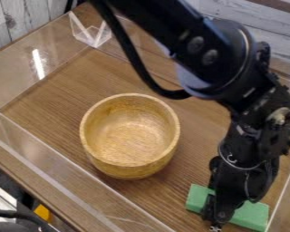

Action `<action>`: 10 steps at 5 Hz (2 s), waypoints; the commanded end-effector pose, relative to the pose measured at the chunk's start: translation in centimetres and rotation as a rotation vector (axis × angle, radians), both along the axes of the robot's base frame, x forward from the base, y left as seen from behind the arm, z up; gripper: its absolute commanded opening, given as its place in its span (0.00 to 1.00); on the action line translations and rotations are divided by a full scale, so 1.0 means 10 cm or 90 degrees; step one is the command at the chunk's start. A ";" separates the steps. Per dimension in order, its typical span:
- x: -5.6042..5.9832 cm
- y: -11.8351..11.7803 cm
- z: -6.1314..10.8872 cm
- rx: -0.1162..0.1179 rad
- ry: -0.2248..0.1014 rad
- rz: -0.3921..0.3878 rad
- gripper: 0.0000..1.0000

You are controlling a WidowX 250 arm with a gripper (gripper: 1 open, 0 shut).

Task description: Put the green block in the brown bowl

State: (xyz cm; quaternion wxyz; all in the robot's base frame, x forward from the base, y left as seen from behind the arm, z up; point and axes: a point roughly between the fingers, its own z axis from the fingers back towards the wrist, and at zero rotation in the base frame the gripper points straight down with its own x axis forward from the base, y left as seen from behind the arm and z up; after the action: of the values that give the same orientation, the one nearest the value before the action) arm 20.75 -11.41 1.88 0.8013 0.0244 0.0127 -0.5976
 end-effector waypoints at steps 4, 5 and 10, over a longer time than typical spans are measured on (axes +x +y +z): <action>0.02 0.07 0.01 0.007 -0.001 0.016 0.00; 0.02 0.08 0.02 0.008 0.000 0.017 0.00; 0.02 0.11 0.02 0.014 0.002 0.024 0.00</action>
State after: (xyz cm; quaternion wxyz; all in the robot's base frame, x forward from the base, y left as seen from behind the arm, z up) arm 20.64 -10.91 1.90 0.8055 0.0283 0.0229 -0.5915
